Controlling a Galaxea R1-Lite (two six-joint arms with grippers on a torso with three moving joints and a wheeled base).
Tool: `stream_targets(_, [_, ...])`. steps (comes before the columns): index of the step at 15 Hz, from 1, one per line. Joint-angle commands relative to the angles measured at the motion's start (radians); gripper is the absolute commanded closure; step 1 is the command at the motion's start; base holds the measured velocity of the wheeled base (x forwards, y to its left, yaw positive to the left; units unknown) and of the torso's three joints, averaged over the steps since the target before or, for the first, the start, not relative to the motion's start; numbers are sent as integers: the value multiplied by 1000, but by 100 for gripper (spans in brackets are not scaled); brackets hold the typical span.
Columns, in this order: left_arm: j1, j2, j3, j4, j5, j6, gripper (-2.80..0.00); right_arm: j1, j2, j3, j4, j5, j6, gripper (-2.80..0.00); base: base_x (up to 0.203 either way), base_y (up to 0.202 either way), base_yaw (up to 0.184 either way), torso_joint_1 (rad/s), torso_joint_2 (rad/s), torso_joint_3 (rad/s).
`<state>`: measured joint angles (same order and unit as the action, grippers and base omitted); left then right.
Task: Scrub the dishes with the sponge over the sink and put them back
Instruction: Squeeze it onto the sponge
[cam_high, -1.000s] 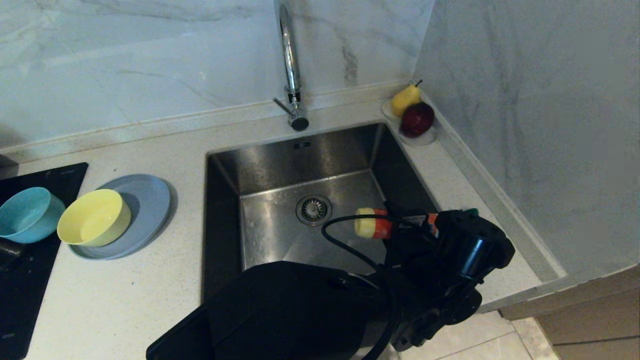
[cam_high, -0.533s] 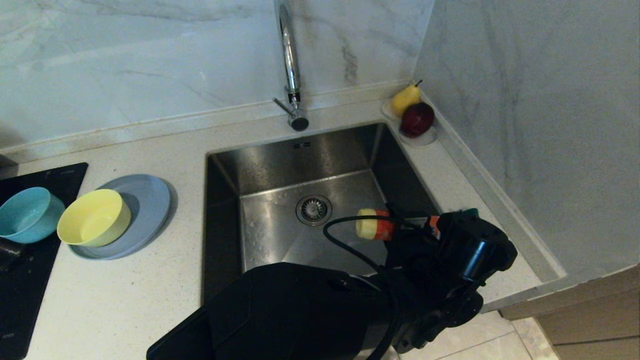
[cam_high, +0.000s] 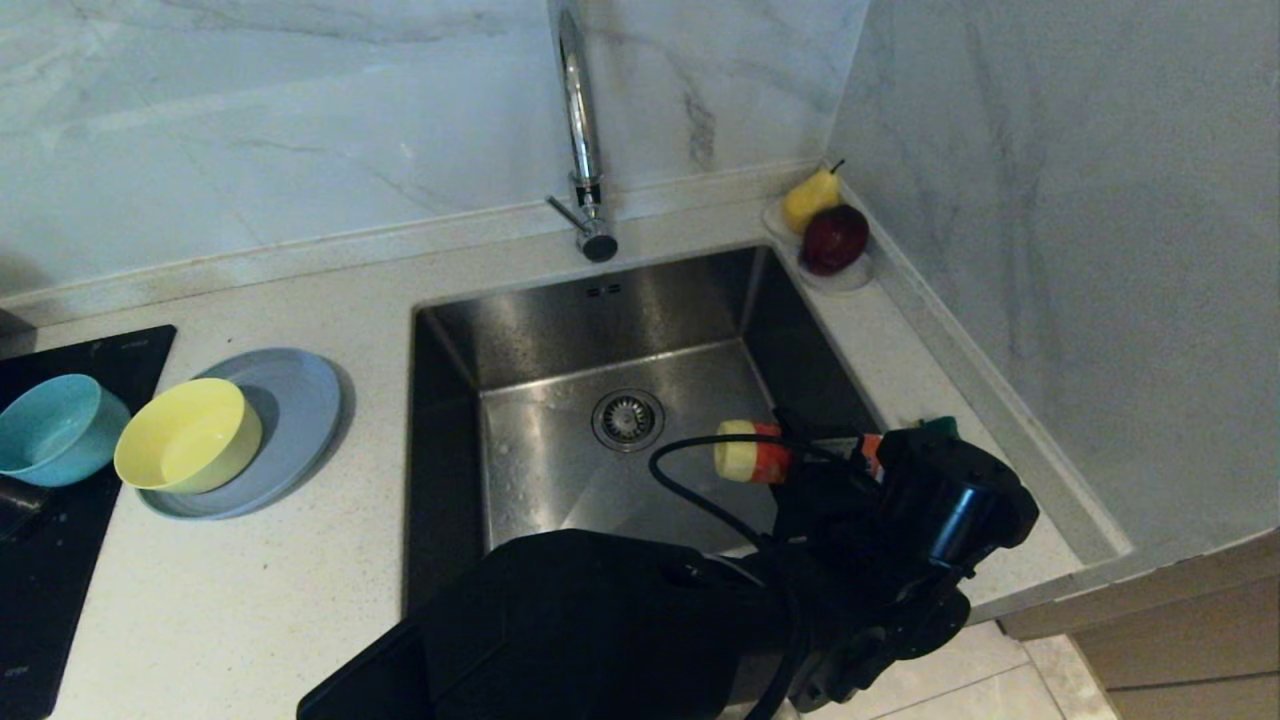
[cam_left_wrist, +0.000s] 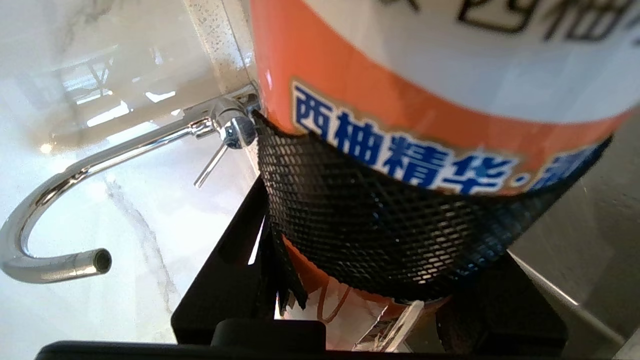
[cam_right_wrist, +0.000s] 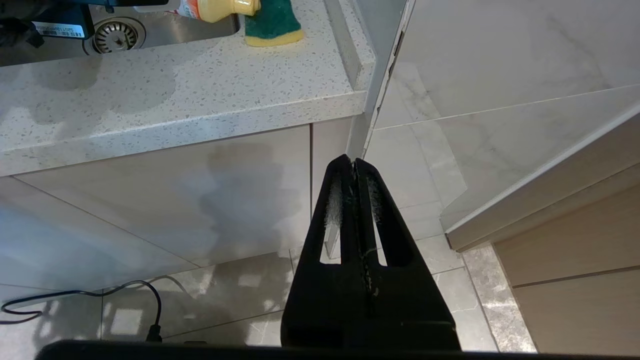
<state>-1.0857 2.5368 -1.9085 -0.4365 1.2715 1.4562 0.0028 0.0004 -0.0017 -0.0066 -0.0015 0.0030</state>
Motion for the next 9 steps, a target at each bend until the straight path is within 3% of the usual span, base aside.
stream_targets(1, [1,3,-1,-5,9,6,0,0,-2,0,-1,0,0,0,0,0,0,0,0,0])
stream_targets(9, [1,3,-1,-17,12,1,0,0,-2,0,0,0,0,0,0,0,0,0,0,0])
